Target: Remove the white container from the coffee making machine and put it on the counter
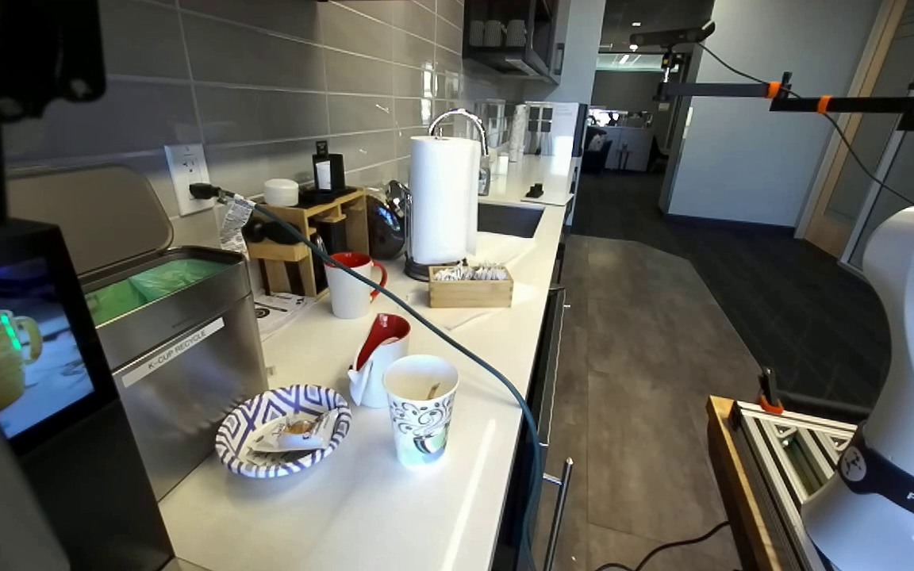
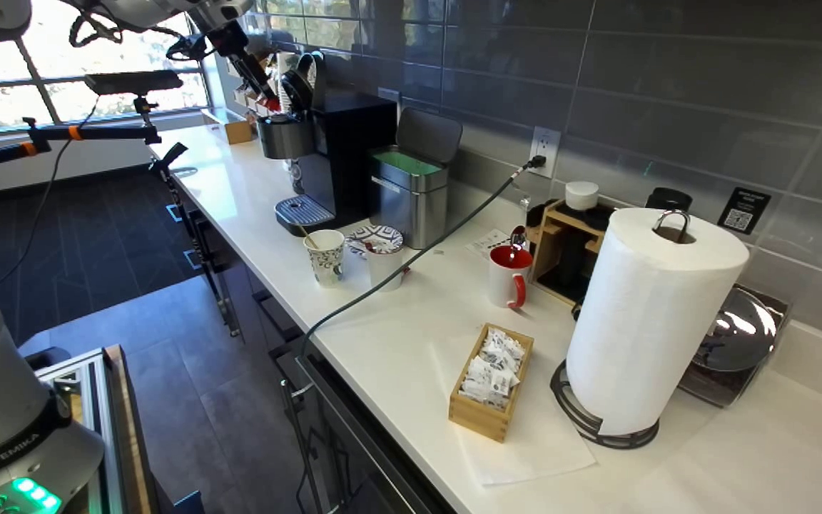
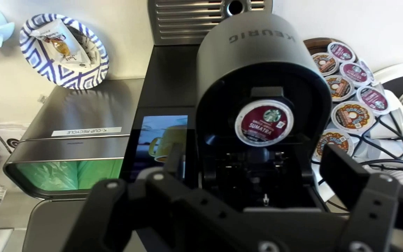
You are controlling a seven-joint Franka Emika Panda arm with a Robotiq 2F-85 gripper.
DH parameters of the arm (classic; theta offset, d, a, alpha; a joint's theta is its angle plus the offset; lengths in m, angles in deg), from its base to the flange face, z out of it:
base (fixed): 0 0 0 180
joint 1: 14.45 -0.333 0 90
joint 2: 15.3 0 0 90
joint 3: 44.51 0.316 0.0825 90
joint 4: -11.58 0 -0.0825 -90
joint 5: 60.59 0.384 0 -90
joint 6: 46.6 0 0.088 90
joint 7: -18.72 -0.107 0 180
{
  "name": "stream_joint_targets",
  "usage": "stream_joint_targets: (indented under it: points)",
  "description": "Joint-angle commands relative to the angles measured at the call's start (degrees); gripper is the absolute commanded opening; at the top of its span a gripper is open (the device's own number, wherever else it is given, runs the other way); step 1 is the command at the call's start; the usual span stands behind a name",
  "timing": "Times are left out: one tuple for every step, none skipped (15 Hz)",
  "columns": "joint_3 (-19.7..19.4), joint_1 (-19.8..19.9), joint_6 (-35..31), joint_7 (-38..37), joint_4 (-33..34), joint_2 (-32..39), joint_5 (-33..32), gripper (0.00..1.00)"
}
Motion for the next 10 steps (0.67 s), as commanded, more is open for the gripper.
stream_joint_targets:
  points:
    - [-1.58,-2.01,5.88,0.25,5.86,3.95,-0.05,1.00]
    - [-1.69,-2.25,6.53,0.93,6.85,4.68,0.22,1.00]
    - [-1.84,-2.60,7.36,1.42,7.91,5.48,0.33,1.00]
    - [-1.86,-2.97,7.46,2.52,8.69,6.30,0.37,1.00]
    - [-1.84,-3.34,7.45,3.57,9.40,6.93,0.54,1.00]
    - [-1.95,-3.77,7.67,4.39,10.14,7.66,0.61,1.00]
    - [-2.08,-4.25,8.00,4.93,10.87,8.34,0.78,1.00]
    - [-2.28,-4.68,8.03,5.41,11.43,8.97,0.78,1.00]
    - [-2.55,-5.16,8.42,5.79,12.05,9.60,0.68,1.00]
    - [-2.80,-5.55,8.63,6.06,12.55,10.10,0.69,1.00]
